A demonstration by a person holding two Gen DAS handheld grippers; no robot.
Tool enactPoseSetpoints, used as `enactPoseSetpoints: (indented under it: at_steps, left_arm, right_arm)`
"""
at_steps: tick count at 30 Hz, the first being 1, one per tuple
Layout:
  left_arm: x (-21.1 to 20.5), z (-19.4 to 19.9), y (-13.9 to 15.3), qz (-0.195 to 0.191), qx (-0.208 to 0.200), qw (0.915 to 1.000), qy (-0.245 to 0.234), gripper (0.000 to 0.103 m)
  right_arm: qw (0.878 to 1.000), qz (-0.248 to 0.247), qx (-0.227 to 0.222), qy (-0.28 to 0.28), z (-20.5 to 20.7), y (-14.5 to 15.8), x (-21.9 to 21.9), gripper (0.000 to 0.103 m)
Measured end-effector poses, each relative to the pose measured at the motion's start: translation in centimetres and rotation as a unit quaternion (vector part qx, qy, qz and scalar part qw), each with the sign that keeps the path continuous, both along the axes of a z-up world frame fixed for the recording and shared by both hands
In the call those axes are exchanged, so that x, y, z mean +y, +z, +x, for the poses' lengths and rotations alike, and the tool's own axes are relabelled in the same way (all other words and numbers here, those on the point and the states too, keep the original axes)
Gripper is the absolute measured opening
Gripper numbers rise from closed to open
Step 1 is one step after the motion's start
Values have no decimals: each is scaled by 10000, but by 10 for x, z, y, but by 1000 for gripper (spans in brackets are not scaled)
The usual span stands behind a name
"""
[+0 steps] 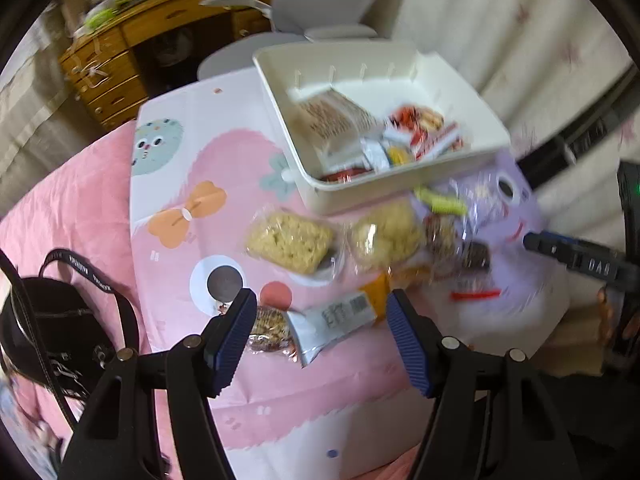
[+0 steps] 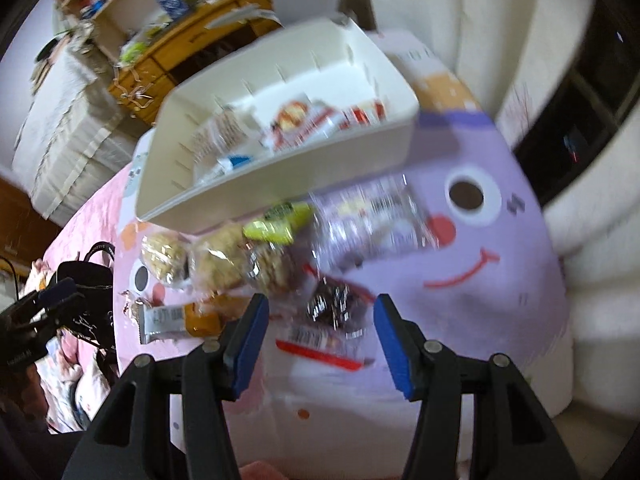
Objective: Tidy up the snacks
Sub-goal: 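Move left tool to the orange-white bar while right tool approaches the dark chocolate pack, then close left tool on the orange-white bar and lift it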
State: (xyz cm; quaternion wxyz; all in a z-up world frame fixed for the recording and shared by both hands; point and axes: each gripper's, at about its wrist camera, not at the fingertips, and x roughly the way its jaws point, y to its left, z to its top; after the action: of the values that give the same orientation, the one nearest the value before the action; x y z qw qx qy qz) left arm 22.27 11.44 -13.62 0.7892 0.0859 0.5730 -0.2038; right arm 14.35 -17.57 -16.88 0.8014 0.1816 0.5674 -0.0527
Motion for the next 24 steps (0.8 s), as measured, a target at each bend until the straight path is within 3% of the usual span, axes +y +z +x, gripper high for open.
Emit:
enactPoseSetpoints:
  at_steps: [8,11,24]
  left_arm:
    - [-13,-2,-36,303,329,9957,-810,66]
    - [-18,-3,-49,405,431,9922,-1099,66]
    - [-55,-5,-100,940,722,9635,-2400,69]
  right_arm:
    - [9967,242,577,-523,-13,-36,2,56]
    - [9953,277,677,-637,-16,-46,7,60]
    - [9894,96,772,-1224,1,-75,15,64]
